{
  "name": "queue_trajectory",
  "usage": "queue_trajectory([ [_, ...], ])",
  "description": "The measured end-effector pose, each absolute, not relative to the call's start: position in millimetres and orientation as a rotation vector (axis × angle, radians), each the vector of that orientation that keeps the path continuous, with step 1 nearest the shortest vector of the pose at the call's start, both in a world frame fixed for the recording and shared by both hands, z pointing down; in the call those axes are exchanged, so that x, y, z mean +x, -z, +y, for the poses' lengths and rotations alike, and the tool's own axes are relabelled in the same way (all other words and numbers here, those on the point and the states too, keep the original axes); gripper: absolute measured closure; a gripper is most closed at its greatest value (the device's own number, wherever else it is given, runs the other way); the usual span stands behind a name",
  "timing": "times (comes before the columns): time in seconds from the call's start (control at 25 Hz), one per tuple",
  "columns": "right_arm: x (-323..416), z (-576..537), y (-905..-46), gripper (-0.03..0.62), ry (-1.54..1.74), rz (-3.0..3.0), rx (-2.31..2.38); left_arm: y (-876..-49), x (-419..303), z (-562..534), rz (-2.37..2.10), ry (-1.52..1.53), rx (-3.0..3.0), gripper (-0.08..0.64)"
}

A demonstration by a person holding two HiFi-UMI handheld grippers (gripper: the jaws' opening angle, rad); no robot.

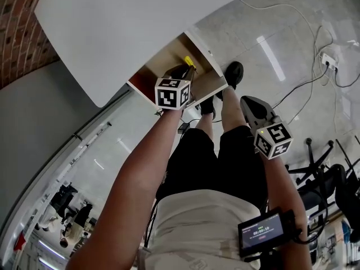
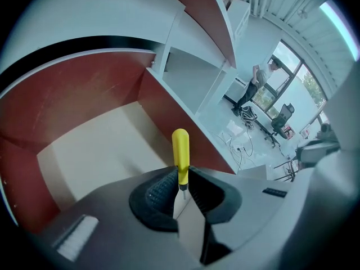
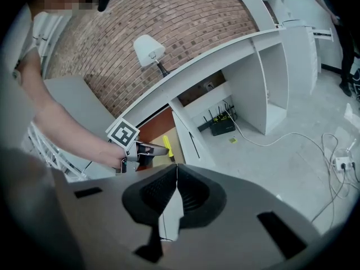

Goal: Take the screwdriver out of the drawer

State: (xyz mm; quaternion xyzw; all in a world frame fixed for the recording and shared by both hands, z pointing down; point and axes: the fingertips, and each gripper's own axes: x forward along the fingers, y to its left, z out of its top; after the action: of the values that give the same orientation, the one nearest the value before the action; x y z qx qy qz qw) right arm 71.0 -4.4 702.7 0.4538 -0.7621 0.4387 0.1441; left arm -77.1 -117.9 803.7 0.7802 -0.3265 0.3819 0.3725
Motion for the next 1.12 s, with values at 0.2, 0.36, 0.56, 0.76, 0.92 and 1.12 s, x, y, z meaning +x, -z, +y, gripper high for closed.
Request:
queue_trajectory([
  [0.2,69,-4,-703,0.586,-1.257,-2.199,1.305,-807,-84,-113,-0.838,-0.976,1.981,0.508],
  [0.36,70,0,-705,0.586,-1.259,-2.198,1.301,-811,-88,-110,-0.857,-0.966,1.943,0.512],
  [0.56,61,6,-698,0.586,-1.262,-2.19,1.307,-806,-101,-111,-0.875,-0.955,1.928,0.54],
  [0.76,56,7,-697,0.586,-1.26,-2.183,1.306,-801,-108,-112,-0.877,-0.952,1.934,0.54],
  [0.92,56,1,-692,0.586,-1.245,-2.192,1.302,-793,-106,-112,-0.878,-0.939,1.95,0.54],
  [1.12,47,-5,-680,0.586,-1.217,-2.213,1.285,-772,-109,-112,-0.889,-0.907,1.976,0.54],
])
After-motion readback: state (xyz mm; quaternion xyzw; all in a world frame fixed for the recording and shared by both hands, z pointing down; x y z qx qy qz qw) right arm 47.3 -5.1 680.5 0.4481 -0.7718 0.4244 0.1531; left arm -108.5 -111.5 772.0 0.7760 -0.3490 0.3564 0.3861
